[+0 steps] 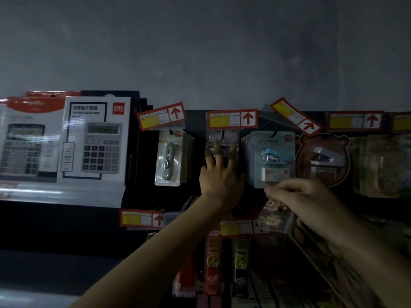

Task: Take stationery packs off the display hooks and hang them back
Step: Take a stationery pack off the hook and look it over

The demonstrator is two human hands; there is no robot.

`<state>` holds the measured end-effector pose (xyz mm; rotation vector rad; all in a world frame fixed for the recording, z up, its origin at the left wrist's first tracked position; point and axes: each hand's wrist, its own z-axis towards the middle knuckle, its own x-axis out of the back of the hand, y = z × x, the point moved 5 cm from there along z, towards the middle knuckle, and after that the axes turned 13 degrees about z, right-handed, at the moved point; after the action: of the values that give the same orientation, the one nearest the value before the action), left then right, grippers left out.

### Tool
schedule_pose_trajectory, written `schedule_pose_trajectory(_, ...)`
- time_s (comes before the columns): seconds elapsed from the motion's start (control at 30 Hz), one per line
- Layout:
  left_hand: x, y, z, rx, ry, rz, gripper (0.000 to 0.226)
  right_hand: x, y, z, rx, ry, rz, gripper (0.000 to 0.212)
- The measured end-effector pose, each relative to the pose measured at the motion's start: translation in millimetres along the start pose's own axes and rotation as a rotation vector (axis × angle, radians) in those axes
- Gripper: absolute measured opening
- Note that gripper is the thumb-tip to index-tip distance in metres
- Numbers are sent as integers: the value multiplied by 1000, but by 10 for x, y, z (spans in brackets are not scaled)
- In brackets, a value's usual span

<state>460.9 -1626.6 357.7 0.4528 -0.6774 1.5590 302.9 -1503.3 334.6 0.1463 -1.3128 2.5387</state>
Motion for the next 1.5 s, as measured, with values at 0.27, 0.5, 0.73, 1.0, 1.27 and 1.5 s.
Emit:
schedule_pose_trajectory(0.27, -137, 38, 175, 24, -43, 14, 92, -4, 96, 31, -16, -9, -1, 27)
schedule_pose_trajectory(0.5, -20, 93, -28, -28, -4, -25, 86, 6, 149, 12, -26, -30, 9, 26)
schedule_pose_trajectory(0.73, -53, -6, -526, -194, -223, -10, 70, 27, 174, -44, -12, -40, -26, 26)
schedule_pose_trajectory(1.0, -177, -2, -588, -159, -330, -150, 65, -65, 209, -13, -21, -47, -20, 28)
schedule_pose_trajectory(1.27, -301, -10, -462, -160, -575, -200, 81, -66, 243, 44, -30, -25, -4, 37)
schedule_pose_trajectory(1.5, -100, -39, -588, -155, -445, -194, 73, -69, 327, 22, -51, 60, 58, 55)
